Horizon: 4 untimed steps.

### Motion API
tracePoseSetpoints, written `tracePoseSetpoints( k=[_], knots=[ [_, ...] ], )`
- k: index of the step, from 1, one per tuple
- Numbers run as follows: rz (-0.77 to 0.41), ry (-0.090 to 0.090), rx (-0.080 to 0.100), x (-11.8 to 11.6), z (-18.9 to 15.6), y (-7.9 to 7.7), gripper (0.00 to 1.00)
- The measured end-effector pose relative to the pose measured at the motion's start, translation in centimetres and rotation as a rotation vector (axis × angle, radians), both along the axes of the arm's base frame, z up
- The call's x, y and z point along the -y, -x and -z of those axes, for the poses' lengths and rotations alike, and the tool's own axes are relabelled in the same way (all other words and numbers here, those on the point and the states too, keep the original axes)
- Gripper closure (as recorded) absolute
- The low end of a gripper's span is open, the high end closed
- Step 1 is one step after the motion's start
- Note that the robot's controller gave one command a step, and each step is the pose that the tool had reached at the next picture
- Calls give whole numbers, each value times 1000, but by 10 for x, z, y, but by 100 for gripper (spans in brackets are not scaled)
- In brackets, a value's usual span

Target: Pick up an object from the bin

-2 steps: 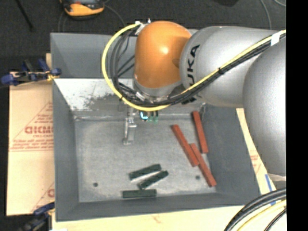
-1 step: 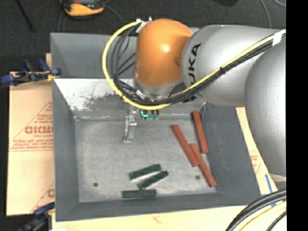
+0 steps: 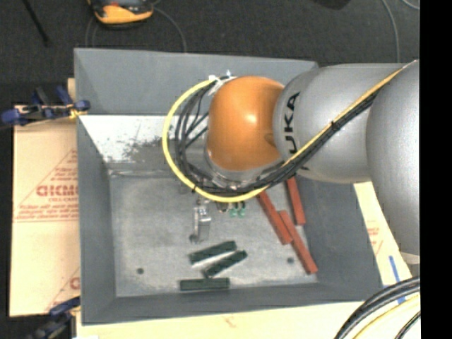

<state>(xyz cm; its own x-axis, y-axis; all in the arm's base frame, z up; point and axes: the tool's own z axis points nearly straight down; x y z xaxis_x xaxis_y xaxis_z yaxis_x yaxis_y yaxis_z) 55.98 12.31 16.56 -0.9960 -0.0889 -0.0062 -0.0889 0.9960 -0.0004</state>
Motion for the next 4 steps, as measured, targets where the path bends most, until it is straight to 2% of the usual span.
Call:
tracePoseSetpoints(
  k=[1,2,3,4],
  knots=[
    [-291,1,-1,18,48,3,0],
    [-294,0,-3,24,65,49,0],
    [-391,1,-4,70,95,32,100],
    [-389,0,-4,69,95,32,100]
  ],
)
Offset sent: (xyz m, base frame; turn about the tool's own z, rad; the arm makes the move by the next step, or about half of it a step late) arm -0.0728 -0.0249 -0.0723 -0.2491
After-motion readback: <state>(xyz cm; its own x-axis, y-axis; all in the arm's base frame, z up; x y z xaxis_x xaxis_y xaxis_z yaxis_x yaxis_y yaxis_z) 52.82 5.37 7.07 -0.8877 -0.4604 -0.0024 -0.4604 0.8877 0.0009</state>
